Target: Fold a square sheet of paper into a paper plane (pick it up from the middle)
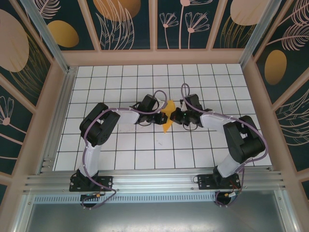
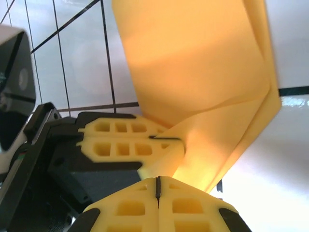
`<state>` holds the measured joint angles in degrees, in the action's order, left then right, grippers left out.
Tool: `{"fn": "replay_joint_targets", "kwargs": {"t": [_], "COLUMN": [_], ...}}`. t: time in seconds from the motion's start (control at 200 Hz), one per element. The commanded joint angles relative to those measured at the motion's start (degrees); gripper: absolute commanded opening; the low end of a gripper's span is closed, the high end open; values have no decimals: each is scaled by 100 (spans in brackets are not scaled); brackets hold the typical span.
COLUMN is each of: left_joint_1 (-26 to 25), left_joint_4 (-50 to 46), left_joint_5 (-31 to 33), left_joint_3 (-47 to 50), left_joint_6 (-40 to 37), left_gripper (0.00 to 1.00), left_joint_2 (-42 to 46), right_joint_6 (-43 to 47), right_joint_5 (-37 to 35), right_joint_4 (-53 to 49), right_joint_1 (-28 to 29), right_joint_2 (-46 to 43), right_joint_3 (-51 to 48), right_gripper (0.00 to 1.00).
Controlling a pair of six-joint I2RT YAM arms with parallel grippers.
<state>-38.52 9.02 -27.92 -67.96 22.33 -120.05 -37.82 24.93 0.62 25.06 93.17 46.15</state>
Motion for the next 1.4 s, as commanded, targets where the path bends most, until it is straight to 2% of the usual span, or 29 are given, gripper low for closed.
{"fn": "replay_joint_targets", "kwargs": {"t": [0.0,0.375,0.686,1.046,1.161,1.241,1.391], "left_joint_1": [48,48,47,47,47,47,47], "left_joint_4": [-344,-372,-385,-389,-404,-392,-393], "left_joint_5": [244,194,213,223,219,226,217], "left_joint_3": [142,101,90,108,108,108,98], "left_joint_6": [18,10,0,28,32,26,33], "left_gripper": [6,6,7,7,7,7,7], "left_joint_2": [19,-52,-44,-22,-26,-24,-26], "right_joint_6": [166,393,573,680,693,697,767], "right_joint_5": [88,-293,-65,56,-237,-392,-22], "right_joint_4": [116,-154,-363,-207,-423,-551,-435], "right_joint_1": [-13,-80,-165,-418,-425,-451,-481], "right_joint_2": [275,1032,442,1190,1400,1410,1065], "right_joint_3": [133,231,611,803,841,845,936], "right_gripper": [0,0,1,0,0,0,0]}}
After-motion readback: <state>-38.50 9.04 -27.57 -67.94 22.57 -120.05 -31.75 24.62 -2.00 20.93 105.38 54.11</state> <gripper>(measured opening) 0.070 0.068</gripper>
